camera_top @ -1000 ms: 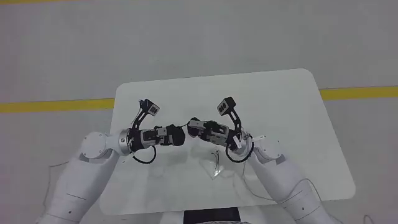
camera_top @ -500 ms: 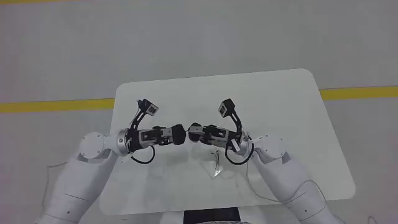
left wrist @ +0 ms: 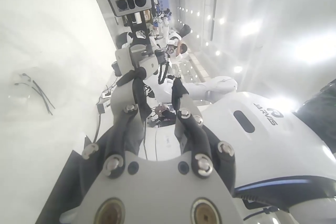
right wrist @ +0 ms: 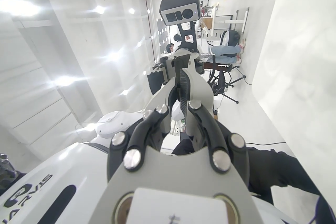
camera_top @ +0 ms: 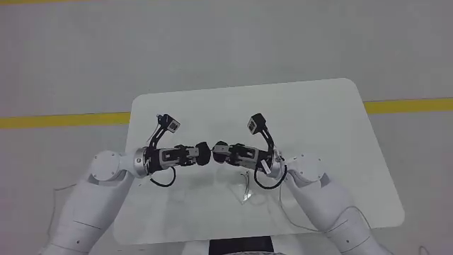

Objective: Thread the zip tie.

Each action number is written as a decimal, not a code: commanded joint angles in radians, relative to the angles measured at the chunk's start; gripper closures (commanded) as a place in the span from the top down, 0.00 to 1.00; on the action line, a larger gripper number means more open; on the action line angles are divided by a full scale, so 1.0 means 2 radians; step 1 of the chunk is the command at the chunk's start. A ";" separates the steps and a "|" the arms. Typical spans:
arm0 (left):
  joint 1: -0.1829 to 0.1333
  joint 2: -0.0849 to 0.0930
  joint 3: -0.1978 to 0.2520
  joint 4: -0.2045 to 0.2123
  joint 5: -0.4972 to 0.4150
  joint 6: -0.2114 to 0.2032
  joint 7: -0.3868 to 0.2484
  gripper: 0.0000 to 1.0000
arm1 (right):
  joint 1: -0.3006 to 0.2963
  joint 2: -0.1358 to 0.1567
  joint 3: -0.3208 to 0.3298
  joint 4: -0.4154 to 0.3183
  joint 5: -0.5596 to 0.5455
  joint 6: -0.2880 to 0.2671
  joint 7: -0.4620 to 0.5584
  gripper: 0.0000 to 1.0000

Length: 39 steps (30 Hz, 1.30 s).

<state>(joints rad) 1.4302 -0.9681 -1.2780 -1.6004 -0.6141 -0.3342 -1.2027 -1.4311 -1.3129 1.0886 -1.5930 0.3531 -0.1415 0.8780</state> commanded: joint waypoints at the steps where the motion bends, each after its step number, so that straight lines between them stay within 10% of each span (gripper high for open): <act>1: 0.000 0.000 0.001 0.001 0.001 0.001 0.000 0.20 | 0.000 0.001 0.000 -0.001 -0.005 0.000 0.000 0.00; 39: -0.004 0.008 0.012 0.008 0.015 0.011 0.012 0.07 | 0.005 0.014 -0.019 -0.007 -0.011 0.000 -0.020 0.00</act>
<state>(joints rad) 1.4222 -0.9517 -1.2535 -1.5843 -0.5840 -0.3130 -1.1808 -1.4205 -1.2857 1.0517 -1.6064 0.3316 -0.1415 0.8393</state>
